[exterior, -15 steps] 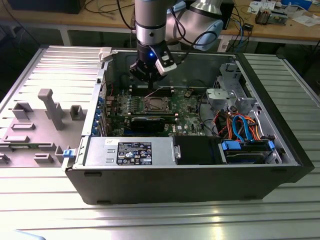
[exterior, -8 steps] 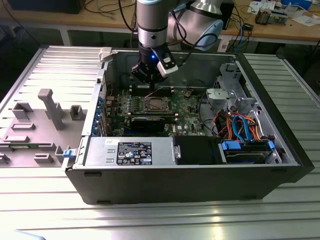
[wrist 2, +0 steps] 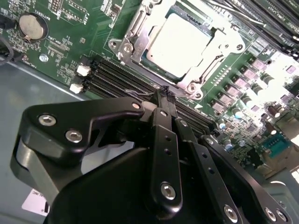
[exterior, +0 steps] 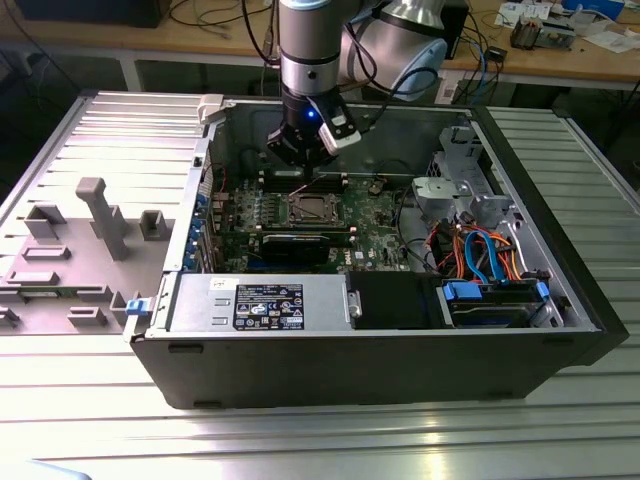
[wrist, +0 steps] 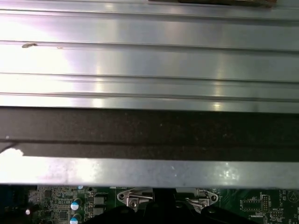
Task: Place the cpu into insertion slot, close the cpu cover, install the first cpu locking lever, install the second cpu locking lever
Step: 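Install the first cpu locking lever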
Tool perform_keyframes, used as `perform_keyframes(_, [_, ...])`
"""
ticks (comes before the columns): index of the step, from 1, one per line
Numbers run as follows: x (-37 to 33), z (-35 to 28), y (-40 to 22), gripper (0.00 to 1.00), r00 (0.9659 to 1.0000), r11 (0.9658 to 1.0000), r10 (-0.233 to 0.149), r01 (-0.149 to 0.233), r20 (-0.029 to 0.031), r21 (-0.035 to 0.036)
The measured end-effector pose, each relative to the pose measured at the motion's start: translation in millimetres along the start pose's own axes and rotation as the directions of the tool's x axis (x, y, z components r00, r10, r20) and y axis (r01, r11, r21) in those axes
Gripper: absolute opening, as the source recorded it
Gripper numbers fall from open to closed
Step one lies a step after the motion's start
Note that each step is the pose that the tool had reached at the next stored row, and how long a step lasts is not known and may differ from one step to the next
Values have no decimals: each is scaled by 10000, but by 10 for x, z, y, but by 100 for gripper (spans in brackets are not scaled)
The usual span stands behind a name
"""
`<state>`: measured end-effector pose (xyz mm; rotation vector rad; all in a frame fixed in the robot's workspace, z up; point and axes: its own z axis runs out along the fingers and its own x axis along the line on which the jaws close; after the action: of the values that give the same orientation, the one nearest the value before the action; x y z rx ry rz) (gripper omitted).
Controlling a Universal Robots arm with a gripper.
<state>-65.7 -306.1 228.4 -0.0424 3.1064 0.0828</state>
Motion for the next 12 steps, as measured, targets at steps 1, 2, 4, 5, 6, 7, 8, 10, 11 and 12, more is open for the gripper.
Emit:
perform_keyframes(1, [-7, 2, 0, 11, 10000, 10000, -2, 2, -2, 2])
perform_keyframes(2, [-22, 8, 2, 11, 10000, 10000, -5, 5, -1, 2])
perform_keyframes(4, [-37, 14, 5, 11, 10000, 10000, -5, 5, -2, 3])
perform_keyframes(5, [-53, 21, 10, 11, 10000, 10000, -4, 4, -2, 2])
perform_keyframes(6, [-63, 26, 13, 11, 10000, 10000, -4, 4, -1, 2])
perform_keyframes(7, [-74, 30, 16, 11, 10000, 10000, -5, 5, -2, 3])
perform_keyframes(8, [-88, 36, 18, 11, 10000, 10000, -4, 4, -1, 2])
perform_keyframes(10, [-126, 51, 21, 11, 10000, 10000, -5, 5, -1, 0])
perform_keyframes(11, [-141, 57, 21, 11, 10000, 10000, -4, 4, -2, 2])
perform_keyframes(12, [-154, 65, 20, 11, 10000, 10000, -5, 5, -2, 3])
